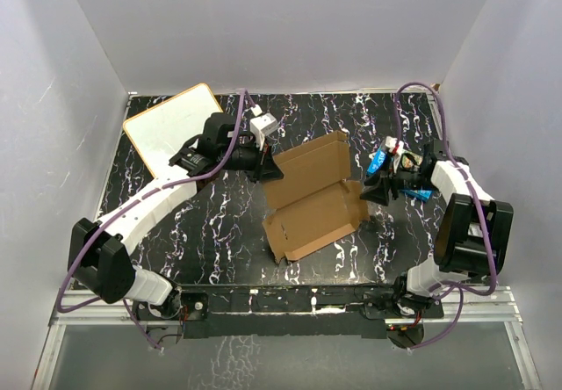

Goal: Fold the paper box

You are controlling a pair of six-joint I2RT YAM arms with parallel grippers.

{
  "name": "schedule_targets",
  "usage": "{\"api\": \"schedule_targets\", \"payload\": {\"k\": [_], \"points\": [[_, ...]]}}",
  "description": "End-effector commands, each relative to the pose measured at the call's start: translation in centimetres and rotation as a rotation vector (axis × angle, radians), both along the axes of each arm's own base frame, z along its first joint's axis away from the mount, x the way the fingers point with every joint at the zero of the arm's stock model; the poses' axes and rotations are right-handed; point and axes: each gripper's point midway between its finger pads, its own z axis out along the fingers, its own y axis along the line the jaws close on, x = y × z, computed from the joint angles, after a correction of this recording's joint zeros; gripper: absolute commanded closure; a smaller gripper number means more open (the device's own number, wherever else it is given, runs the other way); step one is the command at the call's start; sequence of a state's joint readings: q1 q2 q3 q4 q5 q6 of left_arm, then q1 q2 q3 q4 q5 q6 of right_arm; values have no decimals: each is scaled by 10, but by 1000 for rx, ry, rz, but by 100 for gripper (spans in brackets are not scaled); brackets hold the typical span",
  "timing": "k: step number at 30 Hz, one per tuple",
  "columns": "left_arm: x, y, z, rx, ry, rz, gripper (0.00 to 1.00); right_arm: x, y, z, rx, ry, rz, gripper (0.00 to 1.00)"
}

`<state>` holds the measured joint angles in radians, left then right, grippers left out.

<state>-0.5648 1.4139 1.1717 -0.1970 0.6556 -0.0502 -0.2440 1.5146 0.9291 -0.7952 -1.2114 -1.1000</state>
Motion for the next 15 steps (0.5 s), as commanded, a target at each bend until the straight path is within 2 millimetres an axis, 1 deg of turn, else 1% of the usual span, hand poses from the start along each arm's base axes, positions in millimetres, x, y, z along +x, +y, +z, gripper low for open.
{"api": "schedule_targets", "payload": {"k": [1,4,7,9,11,13,15], "points": [[-10,3,9,-9,-27,-24,100,-4,-5,20,46,-88,57,41],[-9,4,9,-7,-29,-21,100,-2,-12,16,26,-78,40,40],[-7,4,11,-7,-35,-15,100,6,-21,9,-40,-50,-25,38],[-6,3,12,-8,-40,-12,100,9,-27,6,-82,-56,-67,31],[-5,3,15,-12,-47,-12,100,11,-28,6,-86,-61,-93,25],[-4,3,19,-14,-57,-14,100,14,-24,6,-94,-42,-108,23],[-4,2,24,-19,-70,-18,100,24,-20,5,-129,-23,-128,23]]}}
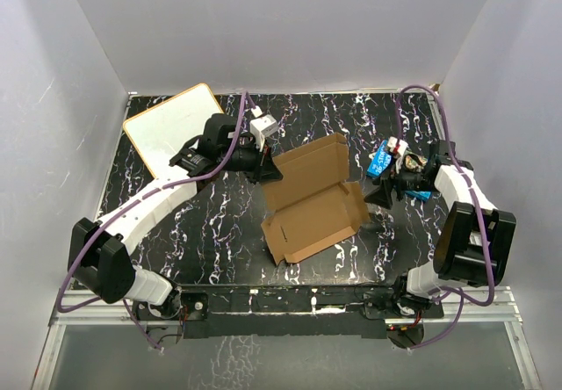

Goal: Fold the paper box

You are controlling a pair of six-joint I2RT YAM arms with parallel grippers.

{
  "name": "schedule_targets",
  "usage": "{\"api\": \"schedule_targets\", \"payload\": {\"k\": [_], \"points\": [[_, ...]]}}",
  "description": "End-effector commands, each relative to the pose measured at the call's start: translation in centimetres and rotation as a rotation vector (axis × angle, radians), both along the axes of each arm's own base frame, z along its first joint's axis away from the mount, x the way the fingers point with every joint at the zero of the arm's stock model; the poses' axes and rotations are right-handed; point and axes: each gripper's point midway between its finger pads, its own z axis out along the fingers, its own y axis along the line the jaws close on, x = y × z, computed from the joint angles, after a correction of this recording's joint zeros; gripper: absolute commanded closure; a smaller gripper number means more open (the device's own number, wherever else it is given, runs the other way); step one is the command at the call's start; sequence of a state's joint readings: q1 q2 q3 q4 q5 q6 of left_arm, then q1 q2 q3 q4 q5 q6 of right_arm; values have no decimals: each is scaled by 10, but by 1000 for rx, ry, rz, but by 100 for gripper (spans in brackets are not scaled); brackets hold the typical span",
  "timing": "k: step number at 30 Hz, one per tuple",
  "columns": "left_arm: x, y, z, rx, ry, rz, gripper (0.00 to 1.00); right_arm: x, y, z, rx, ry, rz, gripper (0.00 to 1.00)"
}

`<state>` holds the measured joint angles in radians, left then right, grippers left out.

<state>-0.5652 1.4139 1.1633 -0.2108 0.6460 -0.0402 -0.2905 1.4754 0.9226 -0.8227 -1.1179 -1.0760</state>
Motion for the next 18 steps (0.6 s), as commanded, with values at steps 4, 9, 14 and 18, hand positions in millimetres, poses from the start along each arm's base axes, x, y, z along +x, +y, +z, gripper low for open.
{"api": "schedule_targets", "payload": {"k": [4,9,14,18], "points": [[-1,-2,35,-37,-85,-25,100,44,18,17,-104,-57,-53,23],[0,-1,39,-37,-91,-18,100,53,23,15,-139,-35,-98,31],[0,0,43,-41,-97,-17,100,51,25,5,-141,-19,-111,51],[2,0,51,-37,-112,-19,100,58,30,10,-122,-38,-116,89]]}}
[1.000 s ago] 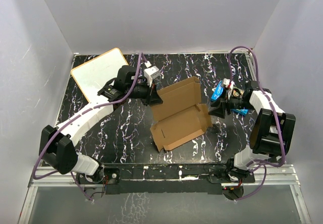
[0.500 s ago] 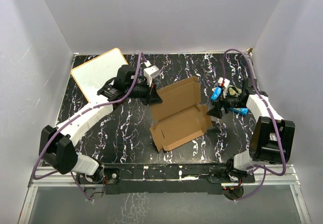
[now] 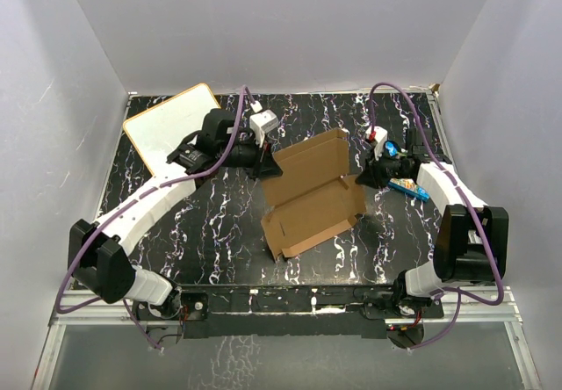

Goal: Fold the paper box

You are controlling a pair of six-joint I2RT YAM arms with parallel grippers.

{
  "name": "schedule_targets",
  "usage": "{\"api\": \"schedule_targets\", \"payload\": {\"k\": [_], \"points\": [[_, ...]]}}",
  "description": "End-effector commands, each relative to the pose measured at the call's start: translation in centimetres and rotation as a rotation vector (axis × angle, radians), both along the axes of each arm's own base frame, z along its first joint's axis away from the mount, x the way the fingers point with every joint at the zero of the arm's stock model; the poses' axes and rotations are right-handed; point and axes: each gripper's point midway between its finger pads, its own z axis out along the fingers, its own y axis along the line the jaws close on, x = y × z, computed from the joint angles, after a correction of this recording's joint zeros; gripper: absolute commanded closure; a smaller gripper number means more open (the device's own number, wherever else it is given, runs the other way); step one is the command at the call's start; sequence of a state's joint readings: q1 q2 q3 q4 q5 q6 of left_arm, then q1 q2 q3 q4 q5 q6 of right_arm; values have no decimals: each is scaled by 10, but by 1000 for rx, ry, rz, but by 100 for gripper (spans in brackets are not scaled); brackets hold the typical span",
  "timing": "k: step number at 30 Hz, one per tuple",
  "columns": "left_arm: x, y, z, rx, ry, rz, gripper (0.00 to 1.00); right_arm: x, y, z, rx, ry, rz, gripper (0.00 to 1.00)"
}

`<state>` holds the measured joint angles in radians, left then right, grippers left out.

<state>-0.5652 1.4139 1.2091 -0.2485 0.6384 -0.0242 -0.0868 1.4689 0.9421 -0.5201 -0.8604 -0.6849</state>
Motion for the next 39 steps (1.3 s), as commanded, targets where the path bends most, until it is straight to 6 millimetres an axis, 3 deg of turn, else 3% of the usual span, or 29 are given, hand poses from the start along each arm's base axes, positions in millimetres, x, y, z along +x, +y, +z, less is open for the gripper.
{"api": "schedule_targets", "payload": {"k": [1,5,9,13,19,29,39], "points": [[1,0,40,-30,-97,-18,100,20,6,18,34,-79,-10,92],[11,8,48,44,-162,-8,100,36,17,46,117,-160,18,92],[30,19,56,148,-258,14,100,66,28,84,207,-324,8,92],[47,27,63,201,-370,32,100,87,40,99,245,-496,-33,92],[45,22,44,173,-461,-18,100,96,47,82,292,-610,-101,92],[26,26,23,125,-454,-27,100,60,50,48,304,-573,-73,92],[27,29,24,113,-434,22,100,46,55,47,308,-514,-17,91]]}}
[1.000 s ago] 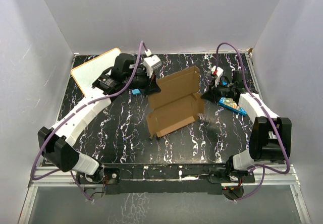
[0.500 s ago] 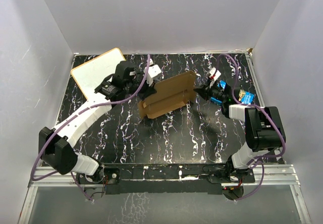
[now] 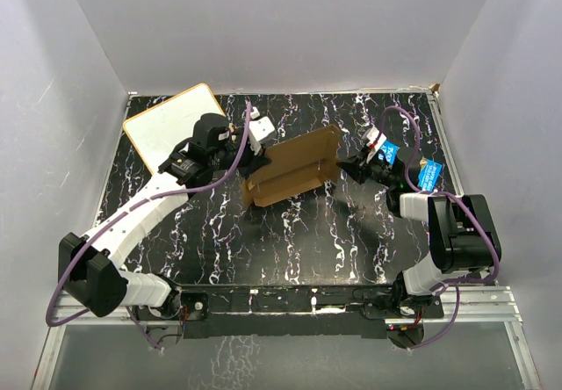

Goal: Fold the paper box

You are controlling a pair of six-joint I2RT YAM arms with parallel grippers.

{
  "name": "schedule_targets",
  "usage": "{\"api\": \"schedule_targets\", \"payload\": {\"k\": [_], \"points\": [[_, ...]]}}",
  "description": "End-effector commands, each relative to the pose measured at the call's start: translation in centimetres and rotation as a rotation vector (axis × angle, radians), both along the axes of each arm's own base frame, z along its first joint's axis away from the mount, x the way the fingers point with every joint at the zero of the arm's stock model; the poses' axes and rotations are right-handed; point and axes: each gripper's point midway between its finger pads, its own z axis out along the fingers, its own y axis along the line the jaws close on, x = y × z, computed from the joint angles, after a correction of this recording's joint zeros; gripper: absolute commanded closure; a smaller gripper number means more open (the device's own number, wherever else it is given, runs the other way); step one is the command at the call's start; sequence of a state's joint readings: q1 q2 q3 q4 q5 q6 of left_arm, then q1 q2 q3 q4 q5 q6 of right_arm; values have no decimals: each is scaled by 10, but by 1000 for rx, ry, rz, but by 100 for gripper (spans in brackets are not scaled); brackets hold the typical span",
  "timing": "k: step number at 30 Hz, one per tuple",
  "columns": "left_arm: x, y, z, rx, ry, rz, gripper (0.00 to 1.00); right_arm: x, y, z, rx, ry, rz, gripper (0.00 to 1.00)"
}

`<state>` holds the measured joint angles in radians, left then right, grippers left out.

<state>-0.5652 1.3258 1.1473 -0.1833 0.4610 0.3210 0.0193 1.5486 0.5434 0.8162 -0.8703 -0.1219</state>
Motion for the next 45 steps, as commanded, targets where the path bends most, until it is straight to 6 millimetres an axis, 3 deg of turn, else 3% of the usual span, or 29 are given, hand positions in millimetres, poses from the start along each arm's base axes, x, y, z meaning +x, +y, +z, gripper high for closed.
{"api": "schedule_targets", "payload": {"k": [1,10,17,23,27,31,34,38,45], "points": [[-3,2,16,-35,-21,15,100,-4,5,24,-6,-82,65,90],[-8,2,18,-38,-9,-2,100,-15,13,12,-30,2,203,81],[-13,2,16,-31,-4,-26,100,-8,-5,14,-32,41,218,72],[-14,1,17,-28,-3,-39,100,-8,-22,34,-81,0,266,63],[-14,-1,20,-33,-6,-46,100,18,-36,43,-118,38,173,64],[-15,-2,22,-39,-5,-53,100,58,-50,39,-89,144,26,77],[-16,-2,22,-42,-2,-55,100,71,-39,23,-104,208,43,79],[-17,-2,24,-49,-1,-52,100,74,-20,3,-99,254,112,78],[-18,-2,24,-50,2,-52,100,49,-4,-8,-104,228,268,73]]}}
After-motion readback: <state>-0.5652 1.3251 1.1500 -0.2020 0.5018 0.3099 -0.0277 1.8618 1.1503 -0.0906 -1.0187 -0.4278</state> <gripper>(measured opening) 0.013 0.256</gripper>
